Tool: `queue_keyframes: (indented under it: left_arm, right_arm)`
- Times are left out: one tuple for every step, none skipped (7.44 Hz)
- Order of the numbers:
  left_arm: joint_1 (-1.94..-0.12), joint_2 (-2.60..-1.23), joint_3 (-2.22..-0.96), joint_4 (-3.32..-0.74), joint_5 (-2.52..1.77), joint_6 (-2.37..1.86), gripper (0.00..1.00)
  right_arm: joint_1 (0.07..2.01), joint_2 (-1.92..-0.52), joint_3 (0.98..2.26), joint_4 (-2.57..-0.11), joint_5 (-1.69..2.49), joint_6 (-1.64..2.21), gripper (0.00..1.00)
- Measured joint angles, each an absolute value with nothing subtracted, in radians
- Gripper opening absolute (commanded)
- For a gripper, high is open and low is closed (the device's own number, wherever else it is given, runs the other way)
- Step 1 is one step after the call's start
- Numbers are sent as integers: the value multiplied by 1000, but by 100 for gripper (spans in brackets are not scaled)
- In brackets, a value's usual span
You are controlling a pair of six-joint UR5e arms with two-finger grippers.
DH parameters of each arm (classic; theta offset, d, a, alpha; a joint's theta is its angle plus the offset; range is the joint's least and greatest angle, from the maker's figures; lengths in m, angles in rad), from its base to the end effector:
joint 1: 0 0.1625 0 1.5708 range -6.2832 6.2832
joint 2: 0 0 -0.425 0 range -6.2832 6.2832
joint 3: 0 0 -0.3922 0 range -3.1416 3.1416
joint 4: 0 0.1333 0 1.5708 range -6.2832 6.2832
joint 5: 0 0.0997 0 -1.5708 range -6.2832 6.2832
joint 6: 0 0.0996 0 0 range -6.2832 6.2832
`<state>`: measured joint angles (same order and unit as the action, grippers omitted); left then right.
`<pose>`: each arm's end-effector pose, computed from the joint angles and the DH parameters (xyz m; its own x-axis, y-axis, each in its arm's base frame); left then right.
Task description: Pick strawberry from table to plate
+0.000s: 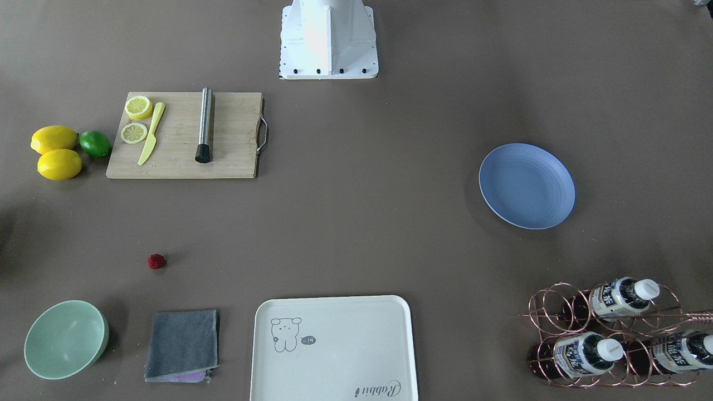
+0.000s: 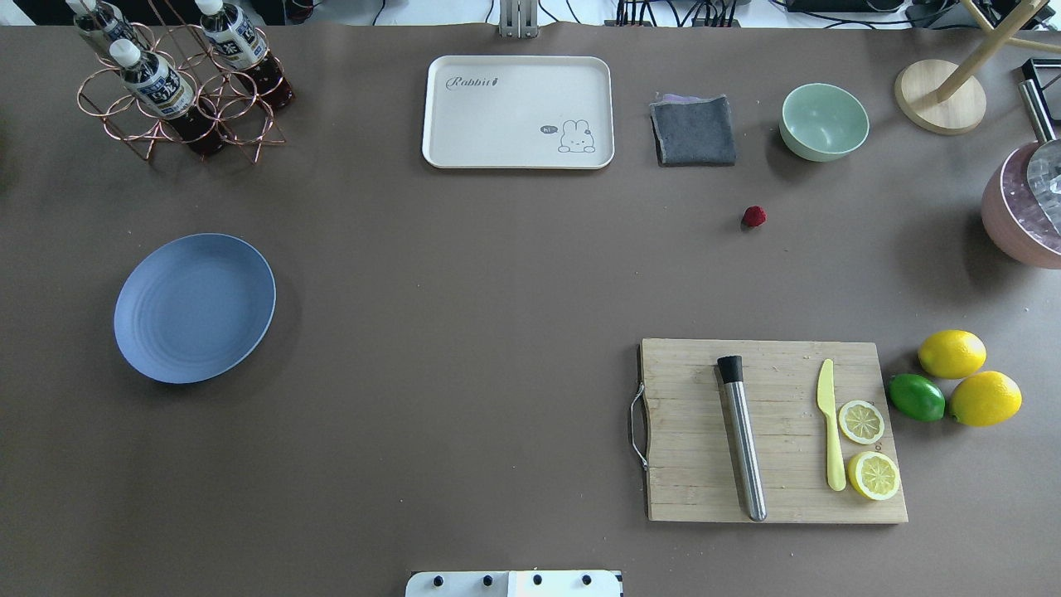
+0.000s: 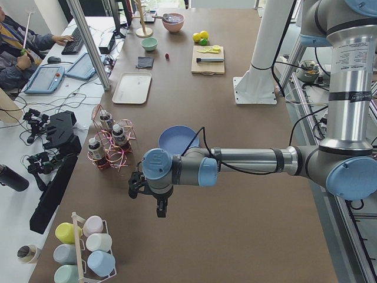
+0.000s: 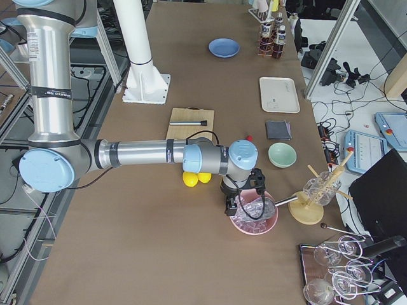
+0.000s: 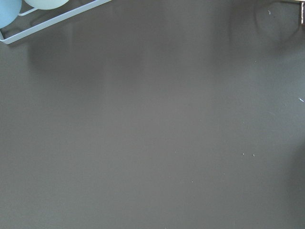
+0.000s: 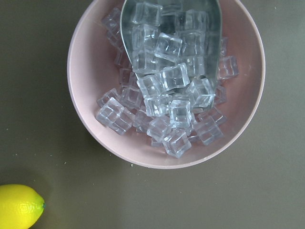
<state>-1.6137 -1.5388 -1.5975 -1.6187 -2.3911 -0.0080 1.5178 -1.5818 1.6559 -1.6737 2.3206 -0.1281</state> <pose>-0.0810 -0.4781 0.6530 0.6823 -0.0061 -0.7310 0.0483 0.9982 0.0367 0.0397 -0.4868 0.6342 0.7191 -0.1465 0.6793 0.1460 0.9876 0.0585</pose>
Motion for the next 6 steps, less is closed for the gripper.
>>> queue_keyframes:
  left_arm:
    - [-1612, -1542, -1600, -1619, -2371, -8, 97]
    - [-1610, -1542, -1602, -1618, -2358, -1, 97]
    - [-1610, -1539, -1603, -1616, -2352, 23, 97]
    - [-1609, -1537, -1603, -1610, -2351, 48, 97]
    - [-1609, -1538, -1602, -1599, -2350, 57, 97]
    - [-1608, -1546, -1602, -1568, -2350, 61, 97]
  right_arm:
    - [1527, -1585, 1655, -1674, 2320, -147, 100]
    - [1535, -1588, 1655, -1674, 2320, -160, 100]
    - [1538, -1589, 1656, -1674, 2320, -166, 100]
    - [1539, -1591, 1656, -1674, 2321, -168, 100]
    - [1540, -1591, 1657, -1674, 2322, -168, 100]
    - [1540, -1592, 1657, -1674, 2322, -169, 100]
